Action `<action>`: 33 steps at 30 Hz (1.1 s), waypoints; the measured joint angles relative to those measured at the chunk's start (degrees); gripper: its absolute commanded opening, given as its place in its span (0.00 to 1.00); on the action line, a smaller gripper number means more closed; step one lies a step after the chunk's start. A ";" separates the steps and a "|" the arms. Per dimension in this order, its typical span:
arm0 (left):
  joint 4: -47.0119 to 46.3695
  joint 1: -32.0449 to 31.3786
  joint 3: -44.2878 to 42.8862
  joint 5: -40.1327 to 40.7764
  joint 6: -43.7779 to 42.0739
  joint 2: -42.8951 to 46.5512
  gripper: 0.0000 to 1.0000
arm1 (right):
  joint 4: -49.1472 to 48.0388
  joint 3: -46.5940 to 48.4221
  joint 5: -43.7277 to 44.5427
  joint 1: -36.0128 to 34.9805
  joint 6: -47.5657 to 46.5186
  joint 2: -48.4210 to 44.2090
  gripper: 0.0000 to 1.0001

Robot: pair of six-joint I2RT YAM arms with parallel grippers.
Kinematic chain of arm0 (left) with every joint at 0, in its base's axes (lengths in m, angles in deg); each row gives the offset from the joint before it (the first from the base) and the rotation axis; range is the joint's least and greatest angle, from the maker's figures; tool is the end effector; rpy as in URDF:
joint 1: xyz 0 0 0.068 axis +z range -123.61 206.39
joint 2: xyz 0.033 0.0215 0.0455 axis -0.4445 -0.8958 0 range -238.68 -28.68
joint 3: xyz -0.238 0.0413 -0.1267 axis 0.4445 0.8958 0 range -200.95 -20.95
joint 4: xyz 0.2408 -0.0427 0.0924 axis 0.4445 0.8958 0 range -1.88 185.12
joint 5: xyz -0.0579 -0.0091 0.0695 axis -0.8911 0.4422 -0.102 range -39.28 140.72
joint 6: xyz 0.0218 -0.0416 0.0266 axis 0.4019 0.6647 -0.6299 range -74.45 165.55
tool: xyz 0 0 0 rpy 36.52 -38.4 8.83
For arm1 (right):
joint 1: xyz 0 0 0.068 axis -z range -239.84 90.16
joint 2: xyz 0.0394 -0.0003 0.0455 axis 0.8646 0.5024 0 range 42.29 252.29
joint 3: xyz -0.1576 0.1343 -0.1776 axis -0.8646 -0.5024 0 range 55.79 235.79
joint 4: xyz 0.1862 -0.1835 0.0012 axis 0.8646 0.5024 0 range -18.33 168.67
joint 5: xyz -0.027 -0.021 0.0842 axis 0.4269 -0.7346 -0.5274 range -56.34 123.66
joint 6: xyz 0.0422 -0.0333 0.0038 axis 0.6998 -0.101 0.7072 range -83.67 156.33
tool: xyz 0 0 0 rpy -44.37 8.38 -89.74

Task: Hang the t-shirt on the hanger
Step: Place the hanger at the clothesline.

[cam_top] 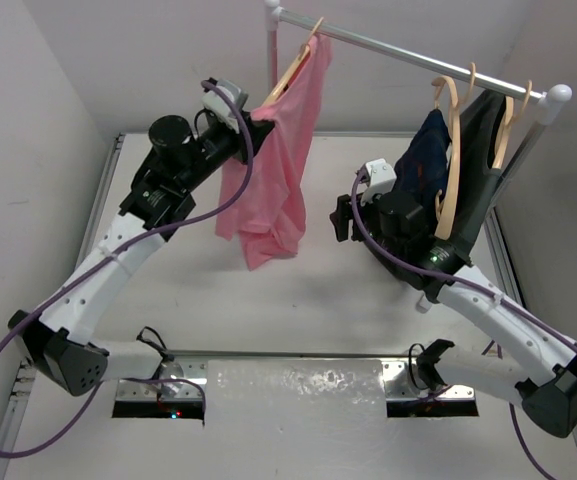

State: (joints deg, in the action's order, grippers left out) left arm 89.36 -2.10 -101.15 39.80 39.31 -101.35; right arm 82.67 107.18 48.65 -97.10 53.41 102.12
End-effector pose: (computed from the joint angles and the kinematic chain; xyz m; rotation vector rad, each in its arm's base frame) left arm 0.2470 -0.1417 0.4689 0.5888 1.3569 -0.4547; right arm 0.1971 0.1385 0.3291 -0.1597 1.9108 0.3933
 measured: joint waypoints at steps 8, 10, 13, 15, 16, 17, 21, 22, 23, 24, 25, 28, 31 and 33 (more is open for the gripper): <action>-2.32 0.02 -6.01 2.51 -1.75 -8.81 0.00 | -0.63 -2.34 0.33 0.00 -0.70 -3.06 0.66; -2.91 0.04 -7.76 2.62 -1.86 -10.78 0.00 | -0.59 -3.10 0.46 0.00 -0.72 -3.69 0.66; -3.10 0.09 -11.04 2.71 -1.88 -13.75 0.00 | -0.57 -3.82 0.50 0.00 -0.85 -4.28 0.66; -2.64 0.11 -13.27 2.75 -1.95 -15.76 0.00 | -0.57 -4.26 0.76 0.00 -0.92 -4.70 0.66; -2.43 0.09 -14.21 2.75 -1.99 -16.70 0.00 | -0.61 -4.59 1.09 0.00 -0.98 -5.03 0.67; -2.23 0.11 -15.10 2.67 -2.08 -17.59 0.00 | -0.55 -4.96 1.38 0.00 -1.07 -5.49 0.67; -0.76 0.11 -16.24 1.90 -2.05 -19.23 0.00 | -0.35 -6.10 2.36 0.00 -1.31 -7.39 0.67; -0.04 0.09 -16.31 1.66 -2.03 -19.45 0.00 | -0.37 -6.19 2.60 0.00 -1.36 -7.74 0.67; 0.66 0.11 -16.33 1.51 -1.97 -19.61 0.00 | -0.35 -6.25 2.80 0.00 -1.49 -8.00 0.67; 1.44 0.09 -16.33 1.38 -1.90 -19.71 0.00 | -0.37 -6.29 2.91 0.00 -1.51 -8.17 0.67; 2.19 0.09 -16.33 1.27 -1.90 -19.80 0.00 | -0.39 -6.36 2.97 0.00 -1.51 -8.28 0.67; 2.95 0.09 -16.33 1.18 -2.19 -19.82 0.09 | -0.39 -6.60 3.02 0.00 -1.51 -8.33 0.67; 3.45 -0.09 -16.33 1.25 -3.04 -19.82 0.31 | -0.46 -6.60 2.97 0.00 -1.51 -8.17 0.67; 3.61 -0.46 -16.52 1.38 -3.87 -19.82 0.38 | -0.46 -6.60 2.89 0.00 -1.51 -7.85 0.68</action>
State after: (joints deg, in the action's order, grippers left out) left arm 92.96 -2.56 -117.68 41.18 35.44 -121.17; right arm 82.22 100.58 51.53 -97.10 51.90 94.28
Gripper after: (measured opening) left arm 0.341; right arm 0.669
